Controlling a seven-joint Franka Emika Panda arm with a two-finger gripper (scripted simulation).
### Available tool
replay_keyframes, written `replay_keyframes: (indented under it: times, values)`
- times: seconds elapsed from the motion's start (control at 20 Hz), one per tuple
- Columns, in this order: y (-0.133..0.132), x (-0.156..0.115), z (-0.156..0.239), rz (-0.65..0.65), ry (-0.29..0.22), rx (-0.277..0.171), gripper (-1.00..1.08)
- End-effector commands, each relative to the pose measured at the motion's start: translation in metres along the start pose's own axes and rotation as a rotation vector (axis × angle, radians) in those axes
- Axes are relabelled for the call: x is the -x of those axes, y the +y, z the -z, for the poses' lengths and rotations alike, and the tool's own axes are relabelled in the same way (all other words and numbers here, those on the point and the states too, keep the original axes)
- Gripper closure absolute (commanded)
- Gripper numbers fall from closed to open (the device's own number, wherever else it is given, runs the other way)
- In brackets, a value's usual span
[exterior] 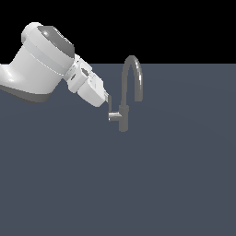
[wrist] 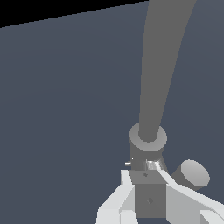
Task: Turn on the faucet by rotating a designated handle.
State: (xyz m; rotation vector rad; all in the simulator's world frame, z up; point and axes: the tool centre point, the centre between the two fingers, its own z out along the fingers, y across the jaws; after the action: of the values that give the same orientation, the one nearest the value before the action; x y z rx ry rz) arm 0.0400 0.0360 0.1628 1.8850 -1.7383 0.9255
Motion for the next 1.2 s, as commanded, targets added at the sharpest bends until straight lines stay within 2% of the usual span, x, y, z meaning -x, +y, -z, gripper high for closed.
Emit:
replay_keyframes:
  times: [0.0,0.25,0.35,1.15]
  values:
    - [0.008,-0.004,0.001,-0.003,0.001,0.002,1.08]
    - [0.023,-0.009,0.005,-0.003,0.001,0.002,1.08]
    - [0.018,-0.003,0.003,0.004,-0.002,-0.003,1.08]
    - [0.072,0.000,-0.007,-0.003,0.000,0.002,1.08]
